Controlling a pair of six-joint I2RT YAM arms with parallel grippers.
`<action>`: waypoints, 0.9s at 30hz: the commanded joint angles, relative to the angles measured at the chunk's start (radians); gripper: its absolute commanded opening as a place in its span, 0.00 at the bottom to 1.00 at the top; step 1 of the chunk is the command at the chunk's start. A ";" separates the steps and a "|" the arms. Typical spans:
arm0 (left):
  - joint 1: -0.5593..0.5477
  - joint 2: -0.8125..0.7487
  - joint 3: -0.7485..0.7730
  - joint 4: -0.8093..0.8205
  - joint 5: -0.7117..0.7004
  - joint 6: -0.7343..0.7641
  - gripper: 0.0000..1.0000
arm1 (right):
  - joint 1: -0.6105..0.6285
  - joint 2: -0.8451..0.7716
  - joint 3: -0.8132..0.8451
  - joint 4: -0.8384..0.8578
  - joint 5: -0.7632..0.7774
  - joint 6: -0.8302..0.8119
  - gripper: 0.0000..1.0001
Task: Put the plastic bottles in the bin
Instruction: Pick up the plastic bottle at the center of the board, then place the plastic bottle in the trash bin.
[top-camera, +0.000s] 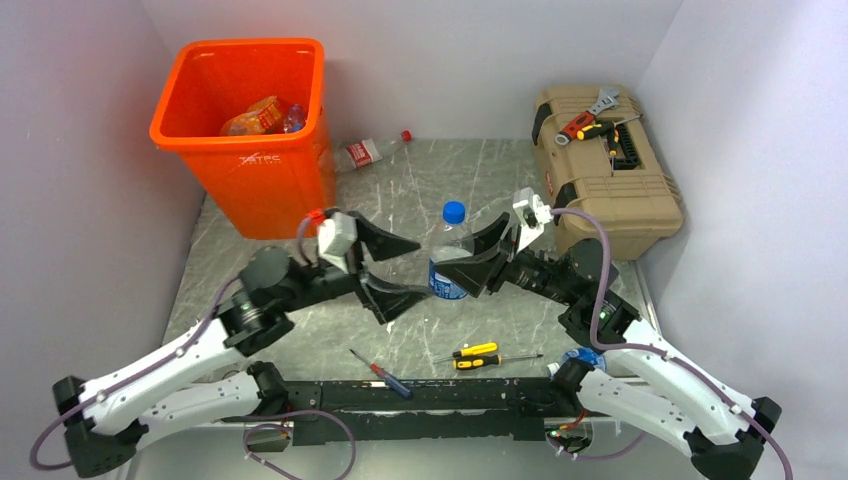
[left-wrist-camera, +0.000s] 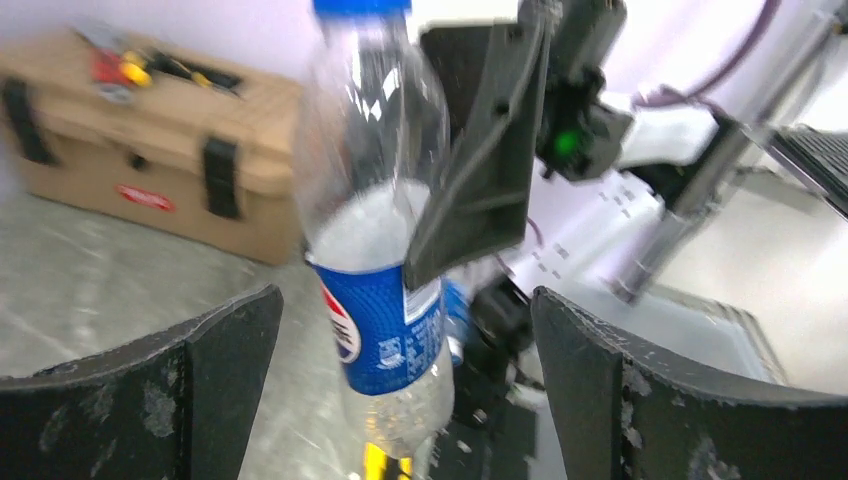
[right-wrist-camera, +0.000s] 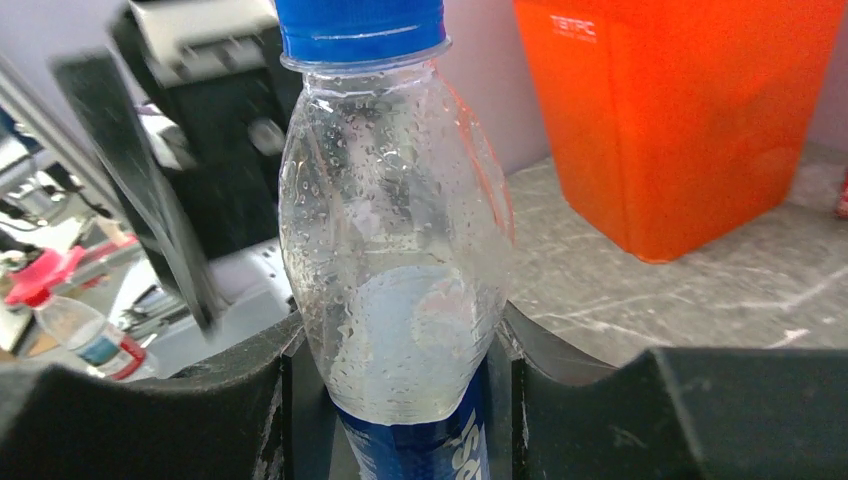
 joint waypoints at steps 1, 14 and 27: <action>-0.003 -0.092 0.108 -0.079 -0.272 0.126 1.00 | 0.008 -0.026 -0.025 -0.080 0.091 -0.121 0.33; -0.003 0.333 0.638 -0.495 -0.204 0.091 0.82 | 0.036 0.025 -0.033 -0.072 0.145 -0.154 0.29; -0.003 0.373 0.607 -0.520 -0.218 0.045 0.46 | 0.055 0.038 -0.027 -0.049 0.164 -0.159 0.28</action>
